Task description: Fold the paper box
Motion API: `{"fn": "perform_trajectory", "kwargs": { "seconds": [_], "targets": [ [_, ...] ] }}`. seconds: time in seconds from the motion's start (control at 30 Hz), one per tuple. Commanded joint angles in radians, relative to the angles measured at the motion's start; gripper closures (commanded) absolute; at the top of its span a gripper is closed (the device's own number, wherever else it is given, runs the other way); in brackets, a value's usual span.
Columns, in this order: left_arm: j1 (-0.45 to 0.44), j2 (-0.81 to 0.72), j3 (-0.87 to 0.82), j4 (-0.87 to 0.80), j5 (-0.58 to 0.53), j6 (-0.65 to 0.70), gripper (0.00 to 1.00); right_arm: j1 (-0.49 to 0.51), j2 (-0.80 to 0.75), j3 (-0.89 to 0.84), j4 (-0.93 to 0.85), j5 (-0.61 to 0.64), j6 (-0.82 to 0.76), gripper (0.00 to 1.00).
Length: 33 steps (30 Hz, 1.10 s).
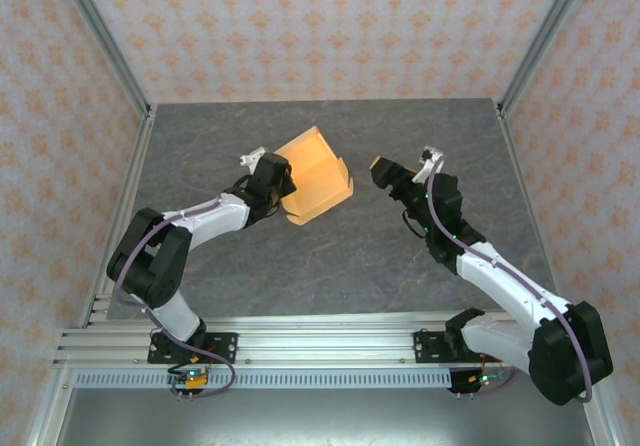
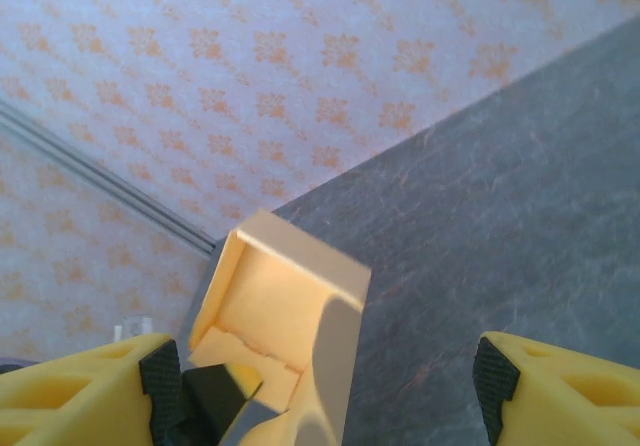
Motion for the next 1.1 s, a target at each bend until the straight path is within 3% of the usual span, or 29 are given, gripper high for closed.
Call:
{"fn": "perform_trajectory", "kwargs": {
  "seconds": [0.0,0.27,0.5,0.77,0.87,0.93,1.03,1.07],
  "targets": [
    [0.000,0.049,0.077,-0.037,-0.066,-0.208,1.00,0.068,-0.012,-0.005,-0.063,0.059,0.191,0.22],
    [-0.001,0.146,0.173,0.022,-0.007,-0.296,1.00,0.166,0.151,0.081,-0.049,0.061,0.328,0.22],
    [-0.011,0.129,0.138,0.081,0.004,-0.326,1.00,0.182,0.306,0.200,-0.051,0.026,0.300,0.33],
    [-0.028,0.105,0.104,0.117,0.014,-0.327,1.00,0.205,0.459,0.296,-0.059,-0.015,0.292,0.61],
    [-0.030,0.100,0.099,0.134,0.029,-0.317,1.00,0.205,0.471,0.307,-0.112,0.008,0.266,0.87],
    [-0.029,0.097,0.103,0.134,0.040,-0.298,1.00,0.205,0.471,0.306,-0.160,0.036,0.238,0.96],
    [-0.029,0.089,0.090,0.155,0.057,-0.282,0.98,0.204,0.451,0.290,-0.174,0.068,0.208,1.00],
    [-0.027,0.086,0.081,0.174,0.068,-0.277,0.91,0.204,0.442,0.286,-0.172,0.069,0.191,1.00]
  ]
}}
